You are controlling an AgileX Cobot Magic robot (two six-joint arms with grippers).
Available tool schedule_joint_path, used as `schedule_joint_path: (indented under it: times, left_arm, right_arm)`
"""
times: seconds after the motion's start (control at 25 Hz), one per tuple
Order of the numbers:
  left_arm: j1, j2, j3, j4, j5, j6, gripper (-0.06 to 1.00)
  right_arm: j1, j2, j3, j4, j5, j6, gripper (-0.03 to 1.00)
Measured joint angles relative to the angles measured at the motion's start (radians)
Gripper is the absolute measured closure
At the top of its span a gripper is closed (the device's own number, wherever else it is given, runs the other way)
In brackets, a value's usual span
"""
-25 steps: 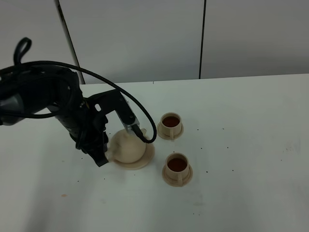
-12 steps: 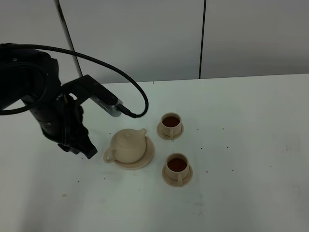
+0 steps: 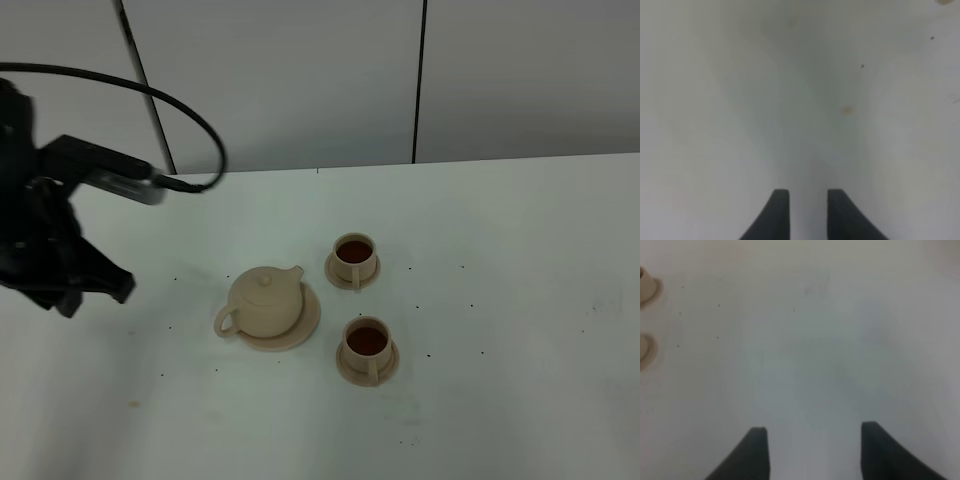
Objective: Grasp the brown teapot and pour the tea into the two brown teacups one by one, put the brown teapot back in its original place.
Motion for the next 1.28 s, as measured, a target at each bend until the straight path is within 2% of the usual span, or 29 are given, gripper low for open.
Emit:
schedule_joint_path:
  times: [0.2,0.64,0.84,1.04,1.28]
  left_arm:
    - [0.102,-0.082,0.098,-0.021,-0.019,0.000,0.70]
    - [0.305,-0.394,0.429,-0.096,-0.198,0.002,0.70]
    - [0.326,-0.546,0.554,-0.100,-0.219,-0.014,0.70]
    - [0.326,-0.735,0.687,-0.152,-0.226,-0.043,0.70]
    - [0.326,-0.970,0.791,-0.152,-0.221,-0.054,0.70]
  right_arm:
    - [0.000,0.000,0.000,0.000,0.000,0.000,0.56]
    - [0.000,0.000,0.000,0.000,0.000,0.000,0.56]
    - [0.000,0.000,0.000,0.000,0.000,0.000,0.56]
    - [0.000,0.000,0.000,0.000,0.000,0.000,0.56]
    - [0.000,0.000,0.000,0.000,0.000,0.000,0.56]
